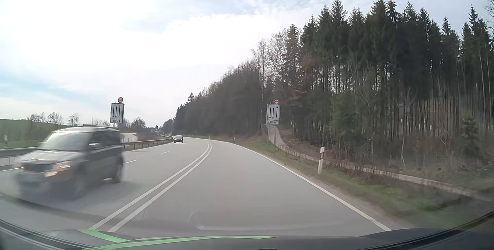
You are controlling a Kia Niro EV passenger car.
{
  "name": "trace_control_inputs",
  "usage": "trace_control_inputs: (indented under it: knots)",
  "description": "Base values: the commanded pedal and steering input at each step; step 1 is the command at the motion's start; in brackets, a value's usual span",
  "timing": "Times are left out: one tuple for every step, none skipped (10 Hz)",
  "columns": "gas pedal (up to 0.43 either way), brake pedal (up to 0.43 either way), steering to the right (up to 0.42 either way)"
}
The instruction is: Follow the waypoints while adhering to traffic rules and regulations
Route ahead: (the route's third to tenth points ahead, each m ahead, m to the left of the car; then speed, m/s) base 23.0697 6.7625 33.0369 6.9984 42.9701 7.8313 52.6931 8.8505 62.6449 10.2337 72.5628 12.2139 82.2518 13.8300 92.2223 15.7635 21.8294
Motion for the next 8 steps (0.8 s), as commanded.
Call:
trace_control_inputs:
  knots:
    - [0.157, 0.000, -0.015]
    - [0.157, 0.000, -0.015]
    - [0.157, 0.000, -0.015]
    - [0.157, 0.000, -0.015]
    - [0.157, 0.000, -0.014]
    - [0.157, 0.000, -0.014]
    - [0.157, 0.000, -0.014]
    - [0.157, 0.000, -0.014]
